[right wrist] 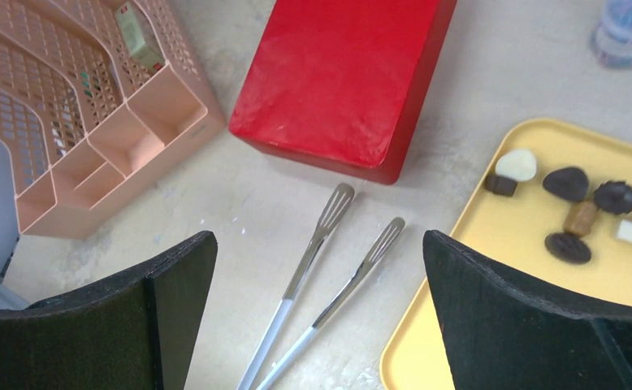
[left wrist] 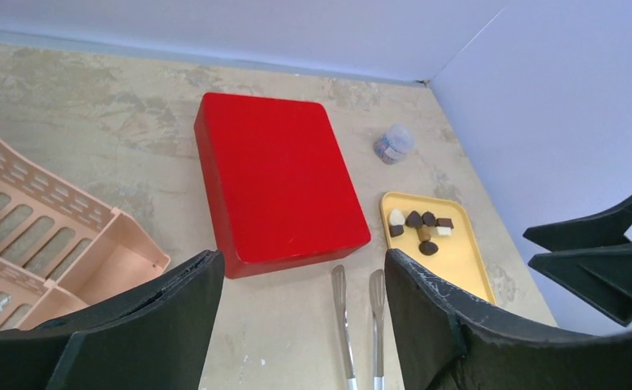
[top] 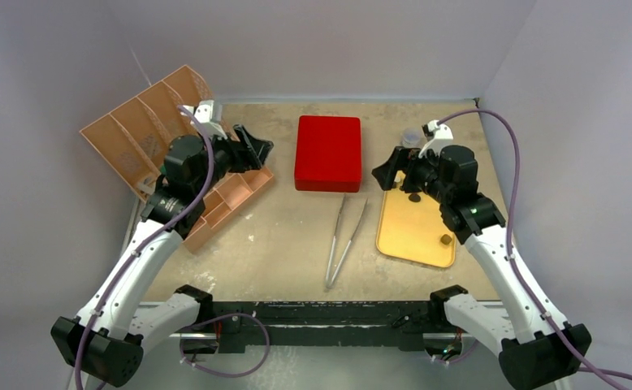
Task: Pack the chocolate
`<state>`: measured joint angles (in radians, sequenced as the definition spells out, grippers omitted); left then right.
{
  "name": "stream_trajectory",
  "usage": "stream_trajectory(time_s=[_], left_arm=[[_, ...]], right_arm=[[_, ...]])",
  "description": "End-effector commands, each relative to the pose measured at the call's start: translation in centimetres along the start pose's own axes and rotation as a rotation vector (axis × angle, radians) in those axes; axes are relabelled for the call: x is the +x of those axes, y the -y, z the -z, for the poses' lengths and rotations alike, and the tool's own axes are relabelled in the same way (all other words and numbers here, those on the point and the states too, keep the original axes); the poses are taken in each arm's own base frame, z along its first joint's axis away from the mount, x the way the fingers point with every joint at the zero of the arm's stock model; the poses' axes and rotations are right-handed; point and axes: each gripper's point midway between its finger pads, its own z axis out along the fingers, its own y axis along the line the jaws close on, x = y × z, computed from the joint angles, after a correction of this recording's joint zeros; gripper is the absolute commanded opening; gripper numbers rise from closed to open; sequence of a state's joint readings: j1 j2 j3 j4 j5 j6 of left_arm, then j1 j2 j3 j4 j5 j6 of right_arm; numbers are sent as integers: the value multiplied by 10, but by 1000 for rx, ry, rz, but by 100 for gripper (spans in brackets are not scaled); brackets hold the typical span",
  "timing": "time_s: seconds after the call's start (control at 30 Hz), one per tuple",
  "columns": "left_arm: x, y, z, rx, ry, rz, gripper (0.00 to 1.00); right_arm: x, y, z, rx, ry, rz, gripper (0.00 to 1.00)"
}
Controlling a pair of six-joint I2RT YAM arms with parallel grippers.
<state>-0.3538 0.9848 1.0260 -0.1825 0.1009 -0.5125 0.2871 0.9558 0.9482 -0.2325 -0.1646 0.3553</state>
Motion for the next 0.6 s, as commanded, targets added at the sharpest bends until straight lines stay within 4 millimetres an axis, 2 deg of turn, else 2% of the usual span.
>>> stream_trajectory(time_s=[0.0, 0.3, 0.57], left_arm=[[3, -6, -4, -12, 19, 3, 72], [15, -10, -7, -22, -16, 20, 72], [10, -11, -2, -36, -5, 10, 73]], right_arm=[[-5, -10, 13, -37, 34, -49, 99], [-20, -19, 32, -61, 99, -51, 99], [-30, -24, 38, -73, 133, -46, 99]])
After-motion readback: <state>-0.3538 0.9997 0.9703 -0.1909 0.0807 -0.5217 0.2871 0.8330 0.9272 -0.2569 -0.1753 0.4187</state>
